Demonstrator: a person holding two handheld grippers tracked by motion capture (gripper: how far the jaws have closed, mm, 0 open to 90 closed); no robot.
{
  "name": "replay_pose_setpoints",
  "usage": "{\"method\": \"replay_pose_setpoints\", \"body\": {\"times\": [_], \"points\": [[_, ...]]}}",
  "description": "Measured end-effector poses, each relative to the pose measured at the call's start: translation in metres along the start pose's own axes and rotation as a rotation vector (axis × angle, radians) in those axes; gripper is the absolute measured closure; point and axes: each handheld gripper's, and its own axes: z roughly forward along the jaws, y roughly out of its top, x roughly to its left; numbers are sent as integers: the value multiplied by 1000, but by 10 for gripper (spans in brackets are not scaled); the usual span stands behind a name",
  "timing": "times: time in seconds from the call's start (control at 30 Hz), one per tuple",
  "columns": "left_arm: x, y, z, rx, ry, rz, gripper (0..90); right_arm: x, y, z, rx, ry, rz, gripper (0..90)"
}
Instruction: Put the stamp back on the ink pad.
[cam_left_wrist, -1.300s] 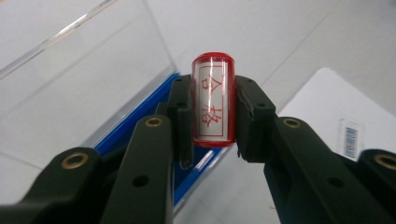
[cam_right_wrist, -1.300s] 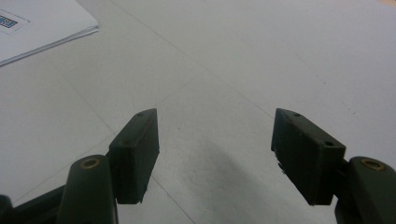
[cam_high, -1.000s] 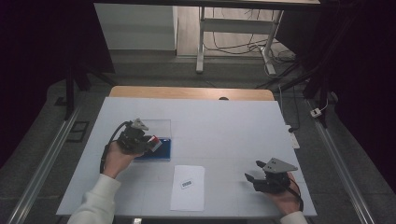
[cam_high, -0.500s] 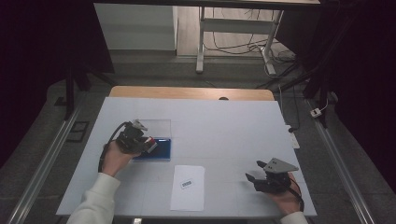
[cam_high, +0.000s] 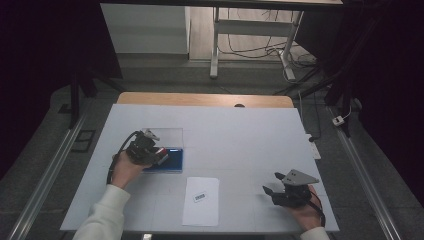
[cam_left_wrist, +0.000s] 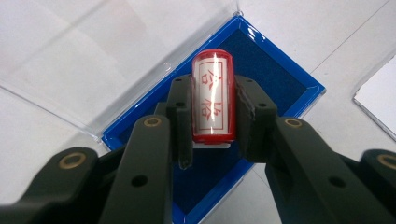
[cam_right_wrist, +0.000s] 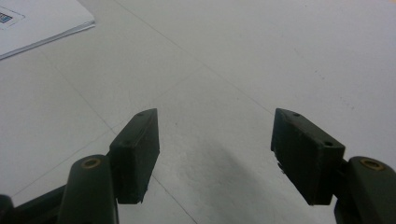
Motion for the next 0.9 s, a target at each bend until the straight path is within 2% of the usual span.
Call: {"method": "replay_pose_setpoints", "body": {"times": [0.13,0.23,0.3,0.43,0.63,0.9], "points": [[0,0,0,-4,-7,-10,678,0,0,0,-4,2,5,320],[-1,0,-3,-24,10,-13,531,0,0,-1,-3,1,4,320],[-3,0,-6,-57,31,-19,452,0,0,0,-5,2,5,320],[-7,-1,-17,-131,63,-32,349,-1,-1,-1,-10,1,8,320],[-17,-13,-38,-228,43,-37,329,-1,-1,-3,-22,4,18,320],[-33,-46,-61,-339,18,-55,336,-2,-1,-6,-54,15,16,320]]}}
